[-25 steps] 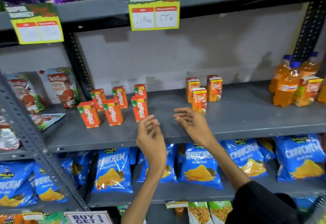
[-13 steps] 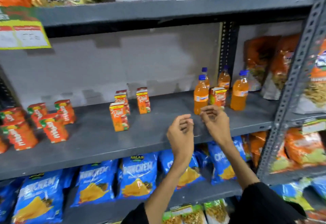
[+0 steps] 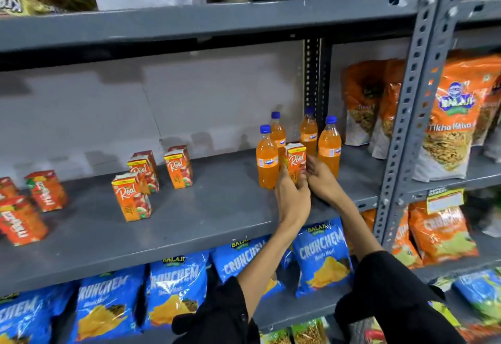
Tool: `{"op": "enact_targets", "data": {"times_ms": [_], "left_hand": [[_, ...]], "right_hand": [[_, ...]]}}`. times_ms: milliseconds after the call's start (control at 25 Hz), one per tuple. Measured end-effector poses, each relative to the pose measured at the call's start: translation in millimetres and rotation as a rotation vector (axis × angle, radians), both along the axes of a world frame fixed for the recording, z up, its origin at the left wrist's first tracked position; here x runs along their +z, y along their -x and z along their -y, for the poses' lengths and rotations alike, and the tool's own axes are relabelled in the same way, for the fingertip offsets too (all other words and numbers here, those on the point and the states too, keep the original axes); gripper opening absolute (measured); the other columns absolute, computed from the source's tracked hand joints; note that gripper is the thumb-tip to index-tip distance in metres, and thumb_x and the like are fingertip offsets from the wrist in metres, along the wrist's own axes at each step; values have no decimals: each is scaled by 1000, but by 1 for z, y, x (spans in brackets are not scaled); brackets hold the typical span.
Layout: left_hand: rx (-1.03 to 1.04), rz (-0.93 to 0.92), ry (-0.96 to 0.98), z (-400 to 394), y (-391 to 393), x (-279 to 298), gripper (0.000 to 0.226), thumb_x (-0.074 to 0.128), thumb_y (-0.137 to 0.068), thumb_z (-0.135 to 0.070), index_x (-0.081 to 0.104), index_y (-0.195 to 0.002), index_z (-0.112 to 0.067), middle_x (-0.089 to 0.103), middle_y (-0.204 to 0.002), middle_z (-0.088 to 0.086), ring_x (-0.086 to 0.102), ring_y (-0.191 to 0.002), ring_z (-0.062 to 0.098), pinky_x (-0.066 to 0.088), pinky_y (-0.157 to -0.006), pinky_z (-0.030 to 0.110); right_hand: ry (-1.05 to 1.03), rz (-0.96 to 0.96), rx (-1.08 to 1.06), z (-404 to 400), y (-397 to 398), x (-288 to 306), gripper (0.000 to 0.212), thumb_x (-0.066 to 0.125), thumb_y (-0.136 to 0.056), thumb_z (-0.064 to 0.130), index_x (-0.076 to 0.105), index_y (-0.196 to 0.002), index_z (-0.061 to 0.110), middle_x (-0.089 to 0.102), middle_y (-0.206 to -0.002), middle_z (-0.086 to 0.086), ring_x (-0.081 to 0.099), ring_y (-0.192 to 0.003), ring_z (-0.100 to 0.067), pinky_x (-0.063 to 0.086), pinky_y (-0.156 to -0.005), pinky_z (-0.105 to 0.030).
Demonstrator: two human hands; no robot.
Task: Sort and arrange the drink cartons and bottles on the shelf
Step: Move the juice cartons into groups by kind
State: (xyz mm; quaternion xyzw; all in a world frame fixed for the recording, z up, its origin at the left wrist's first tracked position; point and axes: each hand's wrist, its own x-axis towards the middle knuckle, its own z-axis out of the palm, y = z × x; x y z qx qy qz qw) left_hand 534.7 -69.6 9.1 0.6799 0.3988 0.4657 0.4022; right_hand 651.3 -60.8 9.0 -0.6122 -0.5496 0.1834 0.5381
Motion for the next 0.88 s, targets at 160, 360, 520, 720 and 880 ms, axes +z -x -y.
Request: {"op": "enact_targets", "data": {"times_ms": [160,360,520,720,880], "left_hand": [[34,-25,16,-6,-4,0,50,54,-102,-23,41,-150,-18,55,-140,4,53,-133,22,47,-111,40],[46,-92,-72,1,6,-2,47,53,-102,-18,43,-148,-15,43,-141,5,45,-135,18,35,-102,21],[66,-19,-98,2,28,-1,40,59,-99,-15,53,-139,-17,50,-131,1,58,-121,16,50,-103,26],[127,33,-163,8,80,-1,38,60,-99,-18,55,-137,-17,46,-120,-8,60,-101,3,45,-79,-3],[213,116,-168,-9,134,-3,36,60,-98,-13,58,-133,-19,56,-125,-4,65,-108,9,53,-95,22]], "right_hand": [[18,-87,12,3,1,2,42,53,-94,0,50,-135,7,64,-128,-10,59,-122,-23,46,-107,-41],[-8,-100,6,20,3,-2,44,61,-90,-2,52,-132,4,66,-123,-11,63,-116,-20,50,-102,-37],[-39,-109,36,39,20,4,46,66,-87,1,53,-131,8,67,-112,0,64,-104,-5,55,-92,-23],[-41,-129,158,39,60,12,47,71,-85,11,54,-129,14,69,-115,2,67,-108,-8,55,-91,-22],[-41,-155,293,15,115,17,46,71,-85,8,55,-127,13,70,-115,-2,68,-107,-10,54,-88,-17]]}}
